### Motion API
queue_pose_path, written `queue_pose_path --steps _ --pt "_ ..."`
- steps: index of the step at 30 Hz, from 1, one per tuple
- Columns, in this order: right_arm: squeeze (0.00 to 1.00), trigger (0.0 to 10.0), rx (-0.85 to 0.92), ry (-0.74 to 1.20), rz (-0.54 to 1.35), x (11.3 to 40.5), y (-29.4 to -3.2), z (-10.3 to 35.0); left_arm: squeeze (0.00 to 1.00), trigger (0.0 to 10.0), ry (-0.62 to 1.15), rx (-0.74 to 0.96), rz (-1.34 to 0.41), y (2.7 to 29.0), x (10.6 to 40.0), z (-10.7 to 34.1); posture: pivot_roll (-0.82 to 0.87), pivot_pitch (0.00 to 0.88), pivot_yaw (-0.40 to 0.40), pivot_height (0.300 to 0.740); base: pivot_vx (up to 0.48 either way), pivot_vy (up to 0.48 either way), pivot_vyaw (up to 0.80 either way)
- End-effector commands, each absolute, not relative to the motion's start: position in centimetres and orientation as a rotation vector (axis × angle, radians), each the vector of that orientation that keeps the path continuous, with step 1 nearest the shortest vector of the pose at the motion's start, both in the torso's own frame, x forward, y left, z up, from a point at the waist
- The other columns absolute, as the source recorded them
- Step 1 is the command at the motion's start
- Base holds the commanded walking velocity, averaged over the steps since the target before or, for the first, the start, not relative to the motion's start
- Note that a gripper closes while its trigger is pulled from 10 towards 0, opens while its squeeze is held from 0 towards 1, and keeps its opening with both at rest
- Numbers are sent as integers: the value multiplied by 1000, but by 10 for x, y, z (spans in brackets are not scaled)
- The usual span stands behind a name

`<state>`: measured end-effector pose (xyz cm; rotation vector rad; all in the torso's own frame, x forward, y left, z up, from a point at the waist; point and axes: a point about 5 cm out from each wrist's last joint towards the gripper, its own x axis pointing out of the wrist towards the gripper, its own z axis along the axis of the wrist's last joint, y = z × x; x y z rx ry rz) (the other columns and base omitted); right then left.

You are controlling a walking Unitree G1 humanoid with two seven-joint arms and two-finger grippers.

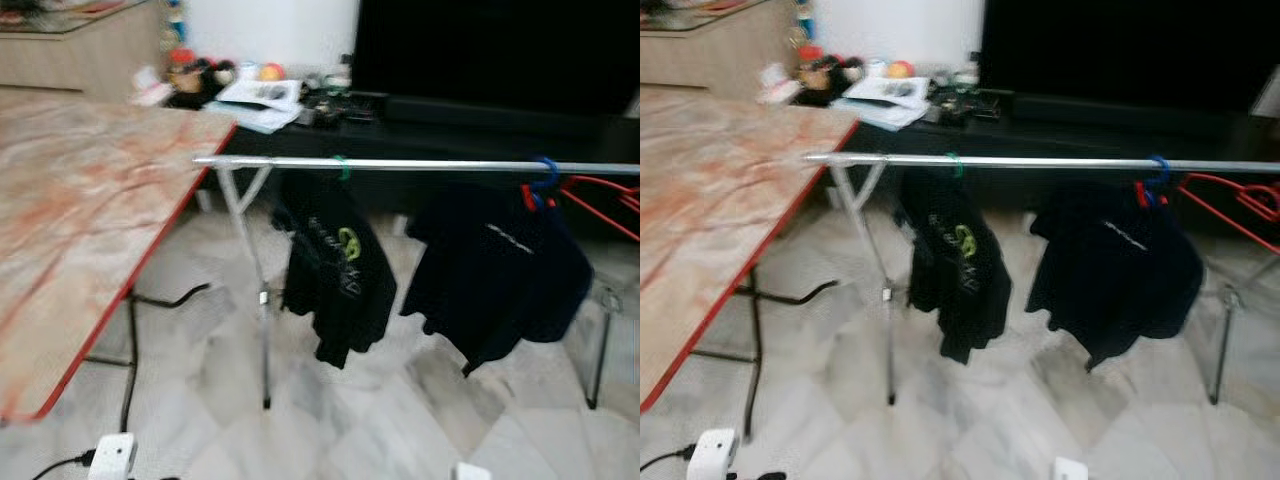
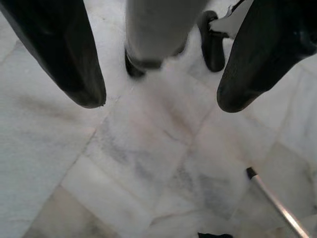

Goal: Hang hanger

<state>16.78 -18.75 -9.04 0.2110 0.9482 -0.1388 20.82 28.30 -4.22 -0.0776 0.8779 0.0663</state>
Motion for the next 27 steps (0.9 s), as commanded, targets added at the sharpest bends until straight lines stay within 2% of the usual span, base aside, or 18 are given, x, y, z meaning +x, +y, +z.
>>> queue_pose_path --steps 1,18,27 --pt "0 10000 207 965 -161 162 -194 -92 0 10000 900 -91 73 282 201 -47 51 77 29 740 326 0 0" --pt "0 10000 204 963 -152 162 -192 -92 0 10000 906 -93 73 282 200 -48 59 67 24 740 328 0 0" --pt "0 10000 202 962 -147 163 -190 -92 0 10000 902 -93 85 282 199 -49 52 50 22 740 0 0 0"
